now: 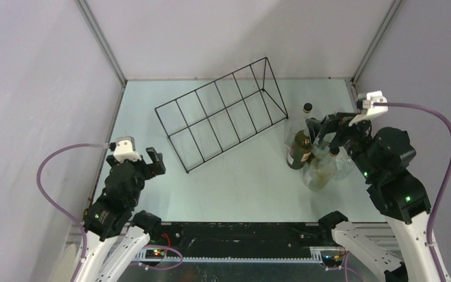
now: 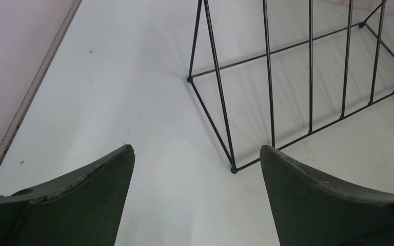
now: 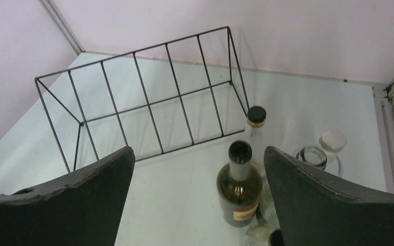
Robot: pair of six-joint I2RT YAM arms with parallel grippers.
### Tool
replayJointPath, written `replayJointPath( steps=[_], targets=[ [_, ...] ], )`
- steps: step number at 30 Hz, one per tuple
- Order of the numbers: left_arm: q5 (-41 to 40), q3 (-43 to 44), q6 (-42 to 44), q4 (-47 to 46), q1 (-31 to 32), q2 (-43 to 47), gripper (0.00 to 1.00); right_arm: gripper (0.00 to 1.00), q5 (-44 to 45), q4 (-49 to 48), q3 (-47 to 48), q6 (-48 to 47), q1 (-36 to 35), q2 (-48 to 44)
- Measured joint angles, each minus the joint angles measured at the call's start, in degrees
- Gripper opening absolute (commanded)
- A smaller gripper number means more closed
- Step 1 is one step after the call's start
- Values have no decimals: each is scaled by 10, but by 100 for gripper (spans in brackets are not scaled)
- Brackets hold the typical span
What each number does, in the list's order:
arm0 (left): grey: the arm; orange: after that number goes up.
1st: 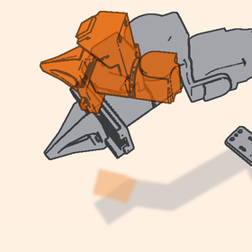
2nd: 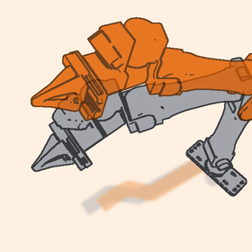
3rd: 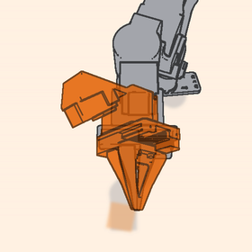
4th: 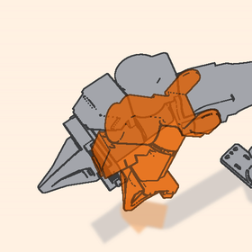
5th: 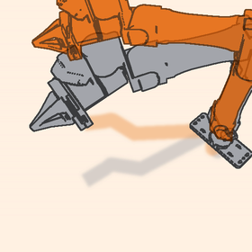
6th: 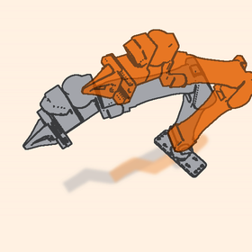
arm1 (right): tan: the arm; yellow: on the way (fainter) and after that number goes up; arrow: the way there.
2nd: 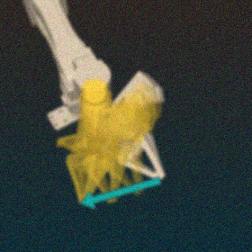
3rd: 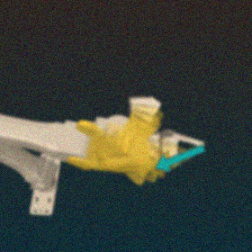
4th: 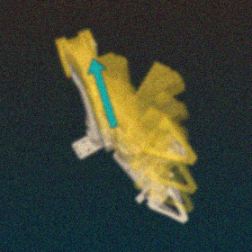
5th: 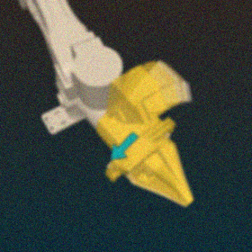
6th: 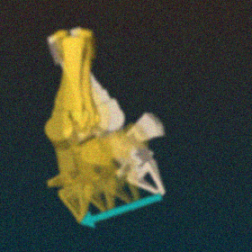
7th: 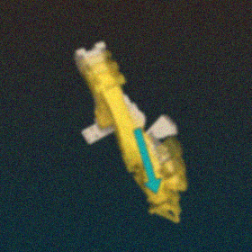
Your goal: Take the wine bottle off the wine rack
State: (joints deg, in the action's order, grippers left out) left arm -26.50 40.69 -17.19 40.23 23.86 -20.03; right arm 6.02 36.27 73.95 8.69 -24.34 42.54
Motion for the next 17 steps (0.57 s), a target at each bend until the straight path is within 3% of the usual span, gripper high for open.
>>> replayJointPath(
  steps=[11,17],
  targets=[
    [-9,0,0,-2,0,25,100,100,36,-24,-165,10,0,-145],
    [2,0,1,-2,0,1,100,100,67,-40,-198,14,0,-171]
  ],
)
